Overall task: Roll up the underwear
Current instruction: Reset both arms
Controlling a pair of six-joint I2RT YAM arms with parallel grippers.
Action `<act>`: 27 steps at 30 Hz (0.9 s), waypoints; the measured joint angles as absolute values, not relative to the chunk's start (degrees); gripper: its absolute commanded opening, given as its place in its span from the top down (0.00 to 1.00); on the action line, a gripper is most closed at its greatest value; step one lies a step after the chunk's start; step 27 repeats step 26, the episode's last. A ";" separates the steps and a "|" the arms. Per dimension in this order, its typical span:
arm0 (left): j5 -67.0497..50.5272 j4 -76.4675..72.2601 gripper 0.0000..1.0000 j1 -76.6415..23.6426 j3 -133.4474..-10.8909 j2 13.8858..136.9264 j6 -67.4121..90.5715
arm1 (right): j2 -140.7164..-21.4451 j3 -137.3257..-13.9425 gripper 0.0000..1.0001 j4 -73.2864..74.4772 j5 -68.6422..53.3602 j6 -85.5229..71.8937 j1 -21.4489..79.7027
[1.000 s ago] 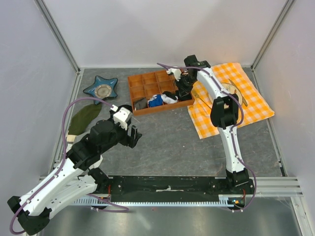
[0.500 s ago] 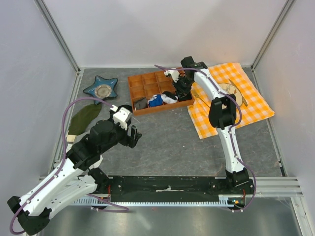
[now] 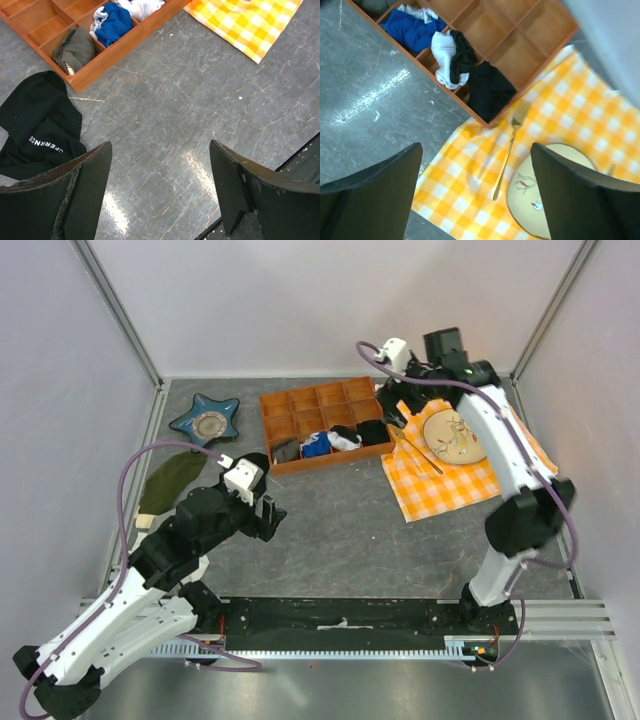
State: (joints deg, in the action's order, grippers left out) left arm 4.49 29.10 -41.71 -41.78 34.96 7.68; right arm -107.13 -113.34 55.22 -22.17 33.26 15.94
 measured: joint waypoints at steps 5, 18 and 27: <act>4.71 29.06 0.14 -41.19 -41.67 34.81 7.70 | -86.11 -93.06 0.02 41.43 -20.14 25.34 13.21; 5.72 28.82 0.14 -40.84 -40.84 34.00 7.68 | -52.23 -59.37 0.02 15.55 3.42 -1.87 11.86; 6.02 28.84 0.14 -40.84 -40.84 34.30 7.68 | -47.33 -51.29 0.02 11.94 4.27 -6.74 10.66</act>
